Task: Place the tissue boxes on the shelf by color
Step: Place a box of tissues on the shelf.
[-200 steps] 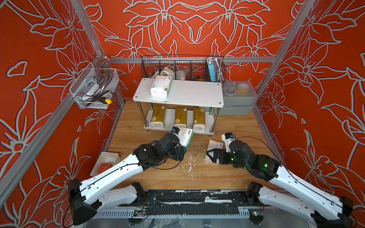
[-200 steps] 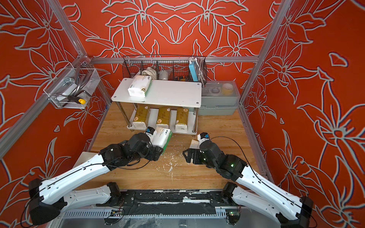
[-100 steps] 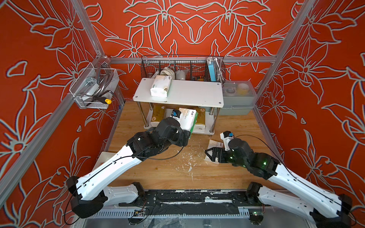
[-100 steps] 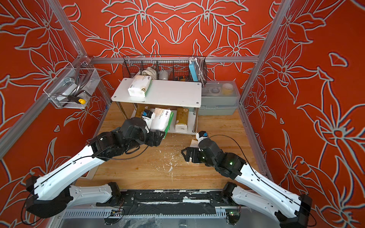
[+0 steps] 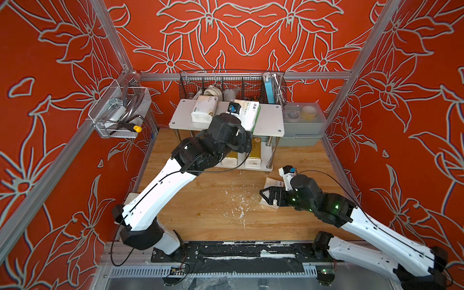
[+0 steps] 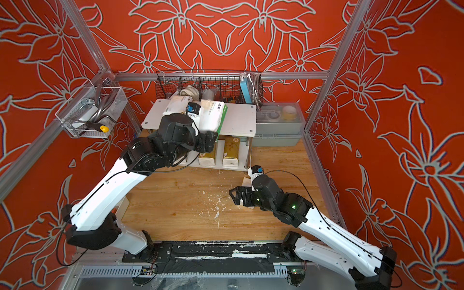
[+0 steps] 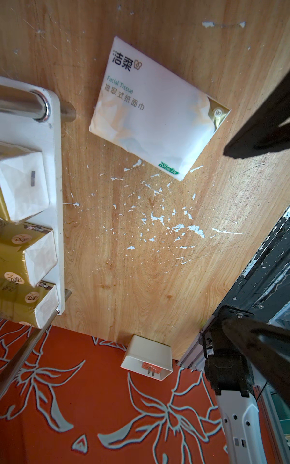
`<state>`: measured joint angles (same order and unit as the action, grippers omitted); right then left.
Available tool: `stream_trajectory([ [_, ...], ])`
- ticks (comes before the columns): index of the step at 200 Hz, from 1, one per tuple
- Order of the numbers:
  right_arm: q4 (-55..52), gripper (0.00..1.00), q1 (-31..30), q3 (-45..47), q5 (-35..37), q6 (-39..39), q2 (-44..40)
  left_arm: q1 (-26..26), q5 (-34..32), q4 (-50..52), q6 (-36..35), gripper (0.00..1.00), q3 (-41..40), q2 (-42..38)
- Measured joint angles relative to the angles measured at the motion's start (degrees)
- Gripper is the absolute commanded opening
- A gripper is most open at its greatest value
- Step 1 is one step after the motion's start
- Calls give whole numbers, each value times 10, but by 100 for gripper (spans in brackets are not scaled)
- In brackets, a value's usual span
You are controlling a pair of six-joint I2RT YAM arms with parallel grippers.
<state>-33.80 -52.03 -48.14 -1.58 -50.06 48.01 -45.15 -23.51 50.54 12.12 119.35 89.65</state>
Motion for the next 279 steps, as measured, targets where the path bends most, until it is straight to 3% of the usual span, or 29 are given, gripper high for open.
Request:
stream_trajectory([
  [45, 4, 99, 0, -10, 0, 0, 3, 53, -7, 48, -25, 84, 154, 120],
  [75, 4, 99, 0, -10, -1, 0, 3, 77, -6, 76, -36, 84, 209, 173],
  [148, 4, 99, 0, -10, 0, 0, 3, 129, -4, 104, -38, 84, 216, 212],
  [279, -2, 99, 0, -10, 0, 0, -5, 130, -4, 84, -29, 84, 220, 227],
])
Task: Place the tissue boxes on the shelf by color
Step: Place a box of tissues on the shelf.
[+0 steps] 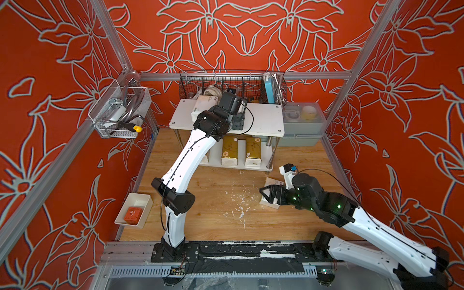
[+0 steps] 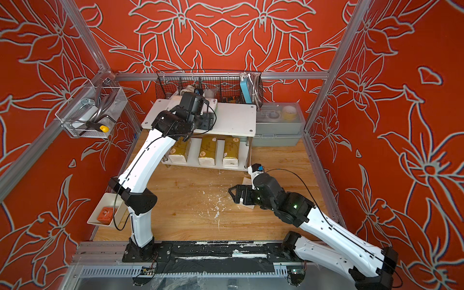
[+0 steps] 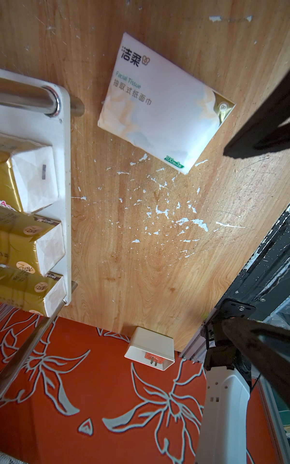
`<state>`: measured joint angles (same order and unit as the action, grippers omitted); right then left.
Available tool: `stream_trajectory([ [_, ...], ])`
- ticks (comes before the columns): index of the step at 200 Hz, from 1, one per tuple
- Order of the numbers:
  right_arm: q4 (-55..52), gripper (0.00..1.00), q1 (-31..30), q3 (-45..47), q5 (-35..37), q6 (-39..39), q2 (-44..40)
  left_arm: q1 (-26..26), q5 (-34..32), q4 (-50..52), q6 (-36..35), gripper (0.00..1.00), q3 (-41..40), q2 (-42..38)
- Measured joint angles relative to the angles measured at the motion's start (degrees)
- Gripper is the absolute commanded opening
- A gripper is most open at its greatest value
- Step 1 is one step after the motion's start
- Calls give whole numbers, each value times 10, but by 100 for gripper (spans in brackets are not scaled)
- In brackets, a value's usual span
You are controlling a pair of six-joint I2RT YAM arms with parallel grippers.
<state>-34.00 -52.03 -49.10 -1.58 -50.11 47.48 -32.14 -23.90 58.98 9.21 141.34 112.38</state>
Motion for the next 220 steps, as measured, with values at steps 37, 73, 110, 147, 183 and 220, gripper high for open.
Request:
stream_trajectory([
  [37, -3, 99, 0, 0, 0, 0, -3, 0, 3, -1, 3, 99, 0, 4],
  [73, -3, 99, 0, 0, 0, 0, -6, 0, 11, 3, 7, 99, 0, 11],
  [110, -3, 99, 0, 0, 3, 0, -6, 0, 23, 10, 7, 99, 27, 11],
  [147, -9, 99, 0, 0, 6, 0, -6, 0, 36, 5, 6, 99, 42, -2],
  [183, -26, 99, 0, 0, 18, -2, -6, 0, 56, 5, 7, 99, 40, -27],
  [220, -56, 99, 0, 1, 45, -7, -6, -1, 87, -4, 14, 99, -38, -118],
])
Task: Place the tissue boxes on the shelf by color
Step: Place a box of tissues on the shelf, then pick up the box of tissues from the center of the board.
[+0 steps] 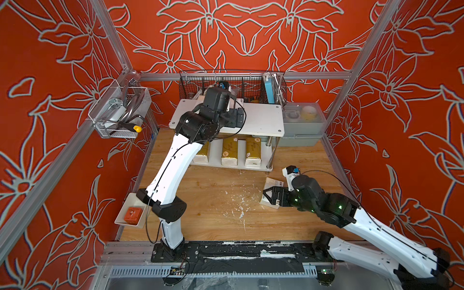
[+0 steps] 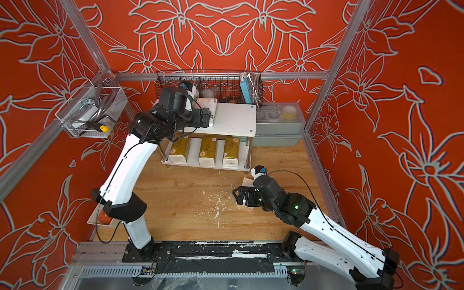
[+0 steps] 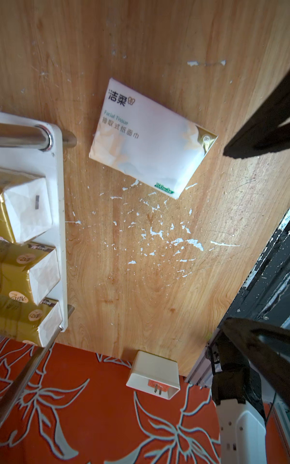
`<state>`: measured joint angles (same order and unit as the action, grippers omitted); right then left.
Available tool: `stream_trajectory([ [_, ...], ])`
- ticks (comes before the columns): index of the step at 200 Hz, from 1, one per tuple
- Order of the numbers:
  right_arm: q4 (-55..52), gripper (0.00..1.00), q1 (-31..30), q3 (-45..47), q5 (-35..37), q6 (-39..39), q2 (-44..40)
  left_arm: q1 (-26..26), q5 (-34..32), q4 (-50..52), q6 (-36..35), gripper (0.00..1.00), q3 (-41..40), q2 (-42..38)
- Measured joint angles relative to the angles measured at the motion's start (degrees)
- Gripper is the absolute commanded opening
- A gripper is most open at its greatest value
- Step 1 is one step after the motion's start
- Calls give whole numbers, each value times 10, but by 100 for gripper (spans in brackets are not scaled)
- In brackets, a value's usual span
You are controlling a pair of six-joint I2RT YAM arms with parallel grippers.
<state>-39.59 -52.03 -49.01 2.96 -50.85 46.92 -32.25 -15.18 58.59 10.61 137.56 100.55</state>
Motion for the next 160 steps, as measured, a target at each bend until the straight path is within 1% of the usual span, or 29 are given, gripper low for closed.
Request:
stream_trajectory([
  [33, -22, 99, 0, 11, 24, -16, 0, -2, 25, -20, 12, 99, -128, -112],
  [64, -33, 99, 0, 25, 44, -37, 12, -4, 48, -34, 24, 99, -243, -197],
  [113, -33, 99, 0, 36, 69, -66, 67, -5, 89, -57, 51, 99, -460, -334],
  [160, -12, 99, 0, 52, 92, -98, 110, -5, 112, -79, 90, 99, -639, -462],
])
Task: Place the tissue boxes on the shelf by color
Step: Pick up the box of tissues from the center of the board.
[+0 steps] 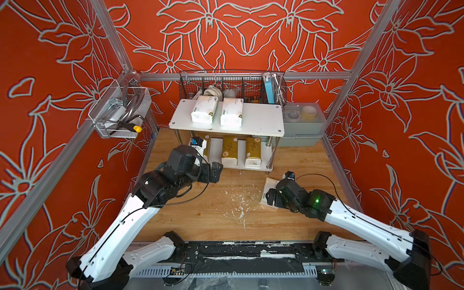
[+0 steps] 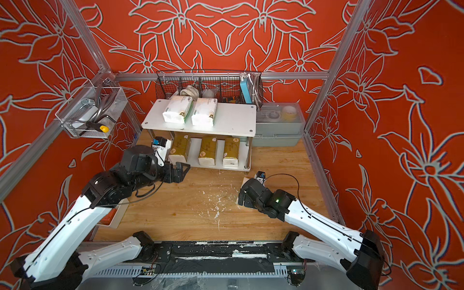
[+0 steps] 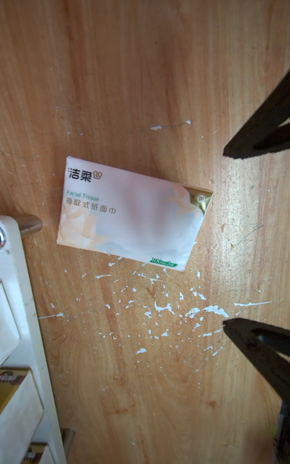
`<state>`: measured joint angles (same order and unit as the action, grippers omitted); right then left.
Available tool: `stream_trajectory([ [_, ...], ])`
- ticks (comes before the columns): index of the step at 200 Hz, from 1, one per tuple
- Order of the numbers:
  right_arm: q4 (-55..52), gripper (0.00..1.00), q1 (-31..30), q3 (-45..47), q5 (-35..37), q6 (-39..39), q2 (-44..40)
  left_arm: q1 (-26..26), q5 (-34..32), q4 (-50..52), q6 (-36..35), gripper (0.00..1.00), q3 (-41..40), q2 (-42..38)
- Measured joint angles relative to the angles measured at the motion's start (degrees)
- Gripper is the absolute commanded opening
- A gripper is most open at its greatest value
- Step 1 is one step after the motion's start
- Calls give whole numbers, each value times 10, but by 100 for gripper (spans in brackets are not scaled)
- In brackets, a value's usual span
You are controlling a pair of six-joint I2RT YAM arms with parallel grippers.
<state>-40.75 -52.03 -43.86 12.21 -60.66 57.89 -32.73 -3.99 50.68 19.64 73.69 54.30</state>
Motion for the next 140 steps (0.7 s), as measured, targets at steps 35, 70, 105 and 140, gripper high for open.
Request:
stream_trajectory([
  [35, 24, 99, 0, 8, 14, -23, 49, 0, 14, -9, 37, 99, -101, -58],
  [70, 44, 99, 2, 8, 30, -35, 94, 0, 18, -21, 66, 99, -176, -84],
  [105, 69, 99, 12, 8, 36, -36, 132, 0, 18, -23, 82, 99, -229, -96],
  [140, 91, 99, 24, 7, 33, -30, 171, 0, 22, -28, 92, 99, -260, -103],
])
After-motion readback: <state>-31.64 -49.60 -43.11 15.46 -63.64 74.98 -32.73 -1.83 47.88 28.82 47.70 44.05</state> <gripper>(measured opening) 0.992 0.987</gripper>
